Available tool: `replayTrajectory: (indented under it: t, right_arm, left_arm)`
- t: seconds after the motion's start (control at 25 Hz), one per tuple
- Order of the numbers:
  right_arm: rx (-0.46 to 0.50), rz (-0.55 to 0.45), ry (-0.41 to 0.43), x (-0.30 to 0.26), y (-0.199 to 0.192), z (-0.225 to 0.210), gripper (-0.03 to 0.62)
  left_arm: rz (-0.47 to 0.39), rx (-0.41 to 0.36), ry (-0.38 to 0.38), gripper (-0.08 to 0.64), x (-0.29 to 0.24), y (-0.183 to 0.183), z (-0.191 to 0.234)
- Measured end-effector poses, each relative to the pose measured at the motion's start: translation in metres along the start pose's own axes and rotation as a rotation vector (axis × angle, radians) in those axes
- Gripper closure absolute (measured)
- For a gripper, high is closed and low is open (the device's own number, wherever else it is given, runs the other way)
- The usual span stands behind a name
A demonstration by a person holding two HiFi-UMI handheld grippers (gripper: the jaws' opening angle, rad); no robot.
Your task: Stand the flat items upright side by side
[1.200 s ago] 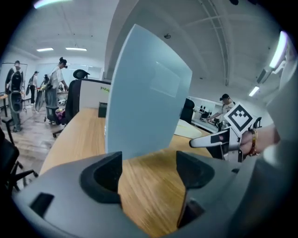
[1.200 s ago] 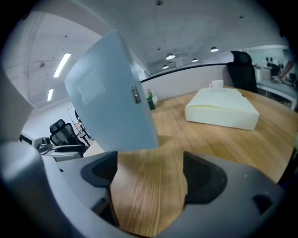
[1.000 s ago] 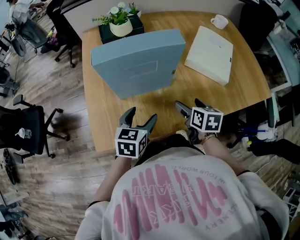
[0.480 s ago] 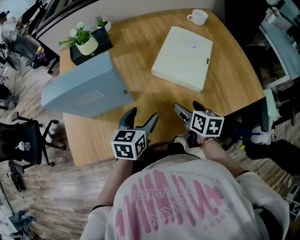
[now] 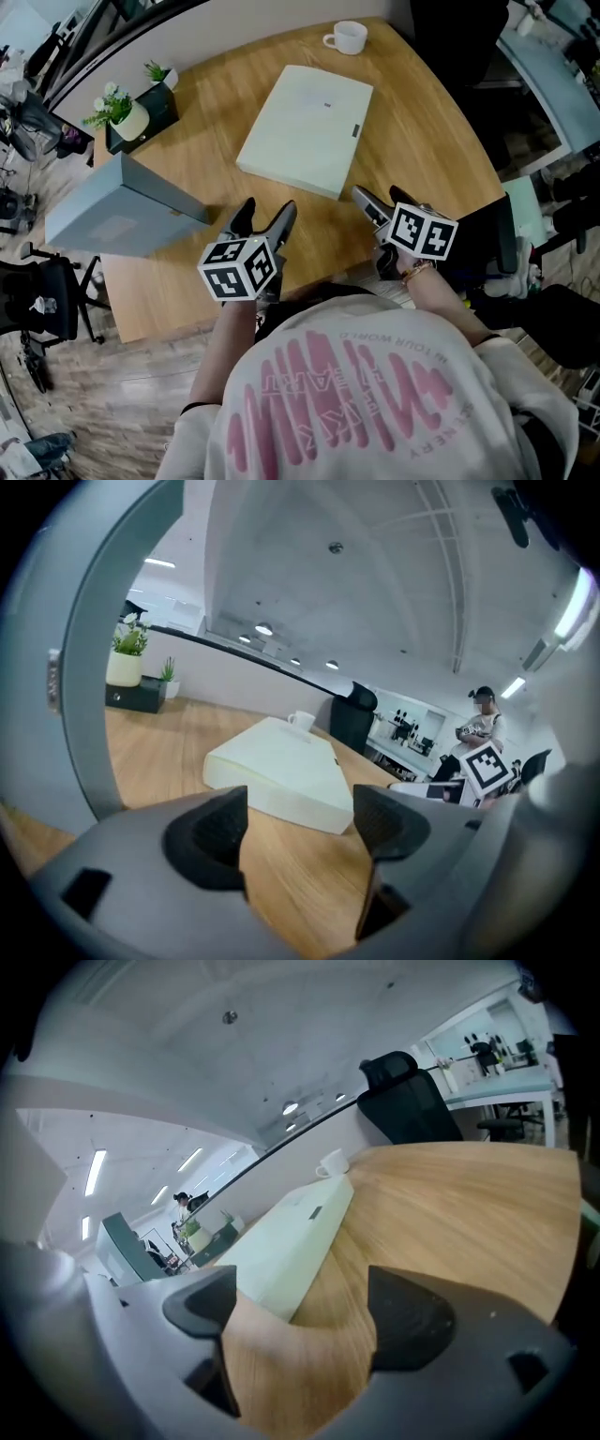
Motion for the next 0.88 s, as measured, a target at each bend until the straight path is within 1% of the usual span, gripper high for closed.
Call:
replayTrajectory:
  t: [0.12,0.2,0.28,0.36,0.48,0.56,0.68,0.76,0.88]
  right_arm:
    - [0.004,-0.017,0.024,0.004,0.014,-0.014,0.153]
    - [-0.004,-0.008,0.037,0.009,0.014,-0.020,0.153]
    - [-0.013,-0.005,0.044,0.010,0.019,-0.022,0.153]
    - [-0.034,-0.005,0.073,0.004,0.023,-0.019,0.155]
    - [-0.046,0.018,0.115,-0.007,0.028,-0.014,0.155]
    - [-0.050,0.019,0.146,-0.014,0.035,-0.008,0.160]
    - [-0.049,-0.002,0.189,-0.021,0.044,-0.007,0.207]
    - [-0.020,0.007,0.192,-0.027,0.049,-0.010,0.207]
    - [0.001,0.055,0.160,-0.041,0.056,-0.018,0.193]
  left_arm:
    - [-0.023,-0.006,0.033,0.204,-0.008,0.014,-0.002]
    - [-0.014,0.006,0.051,0.202,-0.007,0.016,-0.002]
    - [-0.007,-0.004,0.070,0.192,-0.007,0.023,0.001]
    - [0.001,-0.013,0.077,0.186,-0.010,0.029,0.006]
    - [0.024,0.004,0.066,0.159,-0.019,0.035,0.016]
    - [0.036,-0.005,0.067,0.147,-0.025,0.043,0.026]
    - [0.059,-0.027,0.067,0.146,-0.042,0.053,0.044]
    - [0.074,-0.030,0.038,0.140,-0.060,0.061,0.049]
    - [0.077,-0.064,0.005,0.135,-0.087,0.079,0.053]
Point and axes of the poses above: the fingertips, and each gripper's own axes: x backward along the fingers, z to its left, y out of its top, the point moved 5 cm from there along x, backward along the fingers, and after that the axes turned 1 degree about -x, right-handed, at the moved point
